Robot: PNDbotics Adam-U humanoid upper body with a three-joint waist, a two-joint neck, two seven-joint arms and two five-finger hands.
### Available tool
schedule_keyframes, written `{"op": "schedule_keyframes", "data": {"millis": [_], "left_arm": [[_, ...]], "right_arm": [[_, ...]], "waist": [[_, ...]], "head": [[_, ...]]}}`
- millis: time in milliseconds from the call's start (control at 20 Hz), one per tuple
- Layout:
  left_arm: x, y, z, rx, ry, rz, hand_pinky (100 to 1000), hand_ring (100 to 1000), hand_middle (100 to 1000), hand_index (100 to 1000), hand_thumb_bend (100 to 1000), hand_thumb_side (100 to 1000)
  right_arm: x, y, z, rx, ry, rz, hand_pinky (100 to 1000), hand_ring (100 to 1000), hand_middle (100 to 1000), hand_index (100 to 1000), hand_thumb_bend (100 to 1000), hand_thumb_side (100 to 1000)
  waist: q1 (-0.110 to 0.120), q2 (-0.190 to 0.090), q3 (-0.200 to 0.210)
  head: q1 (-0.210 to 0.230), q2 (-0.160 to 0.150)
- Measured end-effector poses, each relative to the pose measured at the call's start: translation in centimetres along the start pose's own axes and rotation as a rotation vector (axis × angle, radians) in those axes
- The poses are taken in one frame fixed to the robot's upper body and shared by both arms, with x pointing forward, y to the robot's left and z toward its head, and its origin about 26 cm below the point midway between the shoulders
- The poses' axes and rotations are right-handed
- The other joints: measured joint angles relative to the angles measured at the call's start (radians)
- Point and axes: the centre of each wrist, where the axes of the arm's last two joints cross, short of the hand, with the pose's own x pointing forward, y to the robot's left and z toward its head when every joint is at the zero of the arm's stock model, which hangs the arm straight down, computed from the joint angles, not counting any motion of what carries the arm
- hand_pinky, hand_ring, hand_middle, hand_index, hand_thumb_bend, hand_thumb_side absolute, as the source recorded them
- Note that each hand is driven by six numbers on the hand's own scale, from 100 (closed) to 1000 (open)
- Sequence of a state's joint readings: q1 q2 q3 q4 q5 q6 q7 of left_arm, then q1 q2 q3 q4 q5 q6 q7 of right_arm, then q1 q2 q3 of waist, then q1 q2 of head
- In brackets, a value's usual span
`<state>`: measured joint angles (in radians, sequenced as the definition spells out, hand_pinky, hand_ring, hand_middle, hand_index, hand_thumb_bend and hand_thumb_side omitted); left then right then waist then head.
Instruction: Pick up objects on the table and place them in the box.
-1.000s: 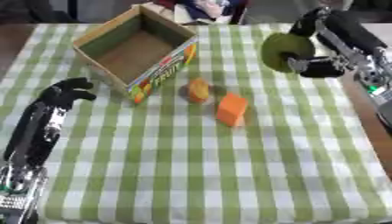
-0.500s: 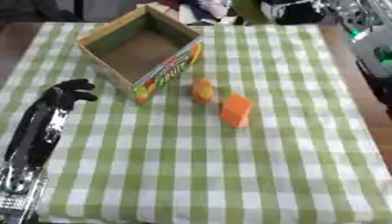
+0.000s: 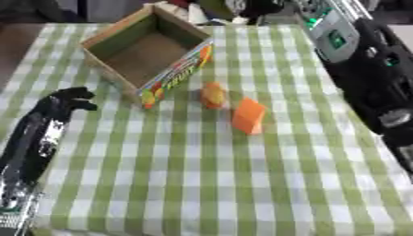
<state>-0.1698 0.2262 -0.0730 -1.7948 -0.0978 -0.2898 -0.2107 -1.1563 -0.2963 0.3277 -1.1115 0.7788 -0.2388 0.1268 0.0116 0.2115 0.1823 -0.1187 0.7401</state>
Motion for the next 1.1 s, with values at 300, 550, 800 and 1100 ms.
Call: {"op": "schedule_keyframes", "data": {"millis": [300, 550, 800, 1100], "left_arm": [[0.2, -0.6, -0.6, -0.044, -0.024, 0.026, 843, 676, 703, 826, 100, 886], [0.3, -0.7, -0.8, -0.045, -0.032, 0.041, 843, 675, 703, 826, 100, 884], [0.4, -0.8, -1.0, -0.051, -0.041, 0.049, 843, 675, 703, 827, 100, 885], [0.4, -1.0, -1.0, -0.049, -0.041, 0.055, 843, 675, 702, 827, 100, 886]], "right_arm": [[2.4, 4.1, -3.0, 0.144, -0.001, -0.064, 642, 630, 428, 555, 100, 100], [4.1, 8.4, -4.1, 0.225, -0.003, -0.1, 662, 666, 505, 670, 100, 100], [4.6, 10.4, -4.1, 0.257, -0.003, -0.059, 747, 808, 839, 968, 202, 318], [4.6, 10.3, -4.0, 0.211, 0.042, 0.033, 793, 868, 961, 1000, 387, 472]], "waist": [[-0.001, 0.004, 0.036], [0.0, 0.006, 0.061], [0.0, 0.01, 0.072], [-0.002, 0.01, 0.072]], "head": [[-0.062, -0.018], [-0.089, -0.03], [-0.103, -0.03], [-0.103, -0.031]]}}
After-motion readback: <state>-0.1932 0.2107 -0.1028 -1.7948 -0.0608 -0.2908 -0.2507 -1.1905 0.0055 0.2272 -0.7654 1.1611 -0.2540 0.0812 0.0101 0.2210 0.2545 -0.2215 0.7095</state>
